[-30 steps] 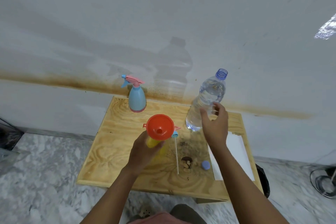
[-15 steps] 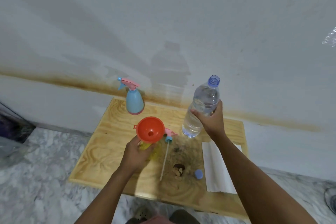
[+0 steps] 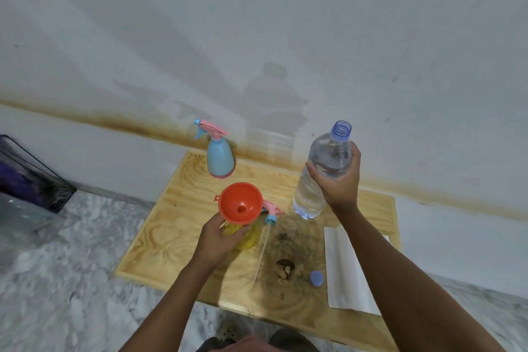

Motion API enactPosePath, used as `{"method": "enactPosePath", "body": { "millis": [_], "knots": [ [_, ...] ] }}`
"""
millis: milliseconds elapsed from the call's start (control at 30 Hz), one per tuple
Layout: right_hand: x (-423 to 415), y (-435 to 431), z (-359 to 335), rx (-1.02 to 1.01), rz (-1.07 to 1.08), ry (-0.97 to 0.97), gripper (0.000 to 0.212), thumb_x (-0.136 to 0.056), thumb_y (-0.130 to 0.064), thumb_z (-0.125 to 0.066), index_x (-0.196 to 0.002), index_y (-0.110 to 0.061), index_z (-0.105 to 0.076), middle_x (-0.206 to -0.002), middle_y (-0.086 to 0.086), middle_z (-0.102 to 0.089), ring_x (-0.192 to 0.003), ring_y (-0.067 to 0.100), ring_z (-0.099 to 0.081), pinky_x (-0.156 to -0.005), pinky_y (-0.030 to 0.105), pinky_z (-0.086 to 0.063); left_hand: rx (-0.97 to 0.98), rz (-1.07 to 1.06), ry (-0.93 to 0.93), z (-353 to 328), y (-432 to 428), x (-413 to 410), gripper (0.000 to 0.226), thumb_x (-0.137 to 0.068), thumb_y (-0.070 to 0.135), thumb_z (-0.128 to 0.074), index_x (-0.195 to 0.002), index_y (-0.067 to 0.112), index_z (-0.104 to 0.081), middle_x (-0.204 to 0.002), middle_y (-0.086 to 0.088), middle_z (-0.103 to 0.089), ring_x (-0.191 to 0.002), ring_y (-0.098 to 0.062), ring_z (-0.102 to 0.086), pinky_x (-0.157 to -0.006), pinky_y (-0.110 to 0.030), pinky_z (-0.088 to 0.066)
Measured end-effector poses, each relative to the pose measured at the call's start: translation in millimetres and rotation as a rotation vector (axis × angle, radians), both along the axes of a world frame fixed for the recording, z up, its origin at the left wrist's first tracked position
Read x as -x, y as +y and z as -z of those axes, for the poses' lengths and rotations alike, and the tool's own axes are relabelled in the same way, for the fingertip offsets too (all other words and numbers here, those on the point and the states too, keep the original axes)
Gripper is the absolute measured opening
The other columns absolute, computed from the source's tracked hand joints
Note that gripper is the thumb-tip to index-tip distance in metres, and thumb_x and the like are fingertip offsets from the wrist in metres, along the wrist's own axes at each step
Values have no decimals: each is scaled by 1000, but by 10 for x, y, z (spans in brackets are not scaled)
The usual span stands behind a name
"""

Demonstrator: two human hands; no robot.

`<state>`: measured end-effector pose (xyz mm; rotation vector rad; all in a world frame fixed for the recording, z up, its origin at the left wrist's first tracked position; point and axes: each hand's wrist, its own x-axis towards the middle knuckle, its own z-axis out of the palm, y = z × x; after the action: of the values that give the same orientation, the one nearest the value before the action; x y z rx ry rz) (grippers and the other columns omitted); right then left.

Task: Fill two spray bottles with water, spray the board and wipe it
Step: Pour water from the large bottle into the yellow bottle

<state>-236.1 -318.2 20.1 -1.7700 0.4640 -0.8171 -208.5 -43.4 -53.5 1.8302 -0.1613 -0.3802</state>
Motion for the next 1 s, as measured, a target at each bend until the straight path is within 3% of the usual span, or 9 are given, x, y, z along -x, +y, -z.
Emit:
{"method": "enactPosePath", "body": {
  "millis": [100,200,333,433,500,633,800,900,1000],
  "knots": [
    [48,21,6,-18,19,-42,81,-70,-16,-90,-137,-13,-45,-130,5,-57,-120,19,-60,-101,41,-53,15,1,-3,-21,-6,7,41,-70,34,-88,-105,38,-68,-109,12,-73,-114,-9,-62,-98,-41,-51],
    [138,60,-30,-10,31,-50,79,-69,-22,-88,-137,-16,-47,-129,-1,-57,-120,14,-59,-100,34,-53,31,11,-15,-57,-10,22,44,-74,23,-88,-108,40,-65,-114,12,-71,-116,-8,-60,-102,-41,-49],
    [295,120,-143,-14,23,-96,75,-68,-17,-85,-134,-13,-50,-124,-1,-60,-114,8,-61,-91,21,-53,3,40,-30,-142,66,47,76,-69,30,-90,-130,44,-47,-129,20,-58,-124,-3,-51,-104,-28,-42],
    [404,160,-234,14,-18,-125,77,-67,-20,-86,-134,-8,-50,-125,10,-60,-116,19,-61,-92,24,-54,-20,66,-60,-213,203,66,105,-64,35,-92,-148,38,-29,-139,22,-44,-127,2,-44,-103,-23,-37],
    [467,200,-309,31,-34,-141,80,-65,-30,-84,-135,-11,-50,-127,7,-60,-119,17,-60,-96,25,-52,-7,72,-95,-251,285,55,113,-64,43,-91,-154,34,-24,-143,19,-41,-127,3,-44,-102,-22,-37],
    [535,311,-499,22,-138,-151,74,-63,-34,-82,-128,-18,-52,-119,1,-64,-113,16,-64,-91,26,-54,23,7,-141,-387,327,7,84,-77,67,-66,-149,32,-38,-132,12,-54,-115,-7,-57,-89,-22,-47],
    [565,407,-725,32,-344,-79,65,-63,-33,-81,-122,-31,-56,-114,-5,-67,-107,14,-67,-85,24,-53,30,-72,-93,-607,246,-90,30,-99,37,-57,-125,25,-65,-110,2,-69,-89,2,-63,-66,-1,-42],
    [604,511,-759,25,-450,-4,65,-62,-30,-80,-122,-32,-56,-111,-14,-70,-104,7,-68,-84,20,-53,80,-106,-80,-640,230,-102,17,-99,29,-60,-111,25,-70,-101,-1,-73,-83,-5,-65,-65,-6,-46],
    [651,583,-664,-10,-488,47,64,-61,-32,-81,-120,-27,-58,-107,-9,-71,-100,14,-70,-83,25,-53,116,-110,-30,-649,222,-120,13,-98,28,-61,-107,25,-71,-88,-3,-68,-73,-15,-61,-64,-20,-49]
  ]
}}
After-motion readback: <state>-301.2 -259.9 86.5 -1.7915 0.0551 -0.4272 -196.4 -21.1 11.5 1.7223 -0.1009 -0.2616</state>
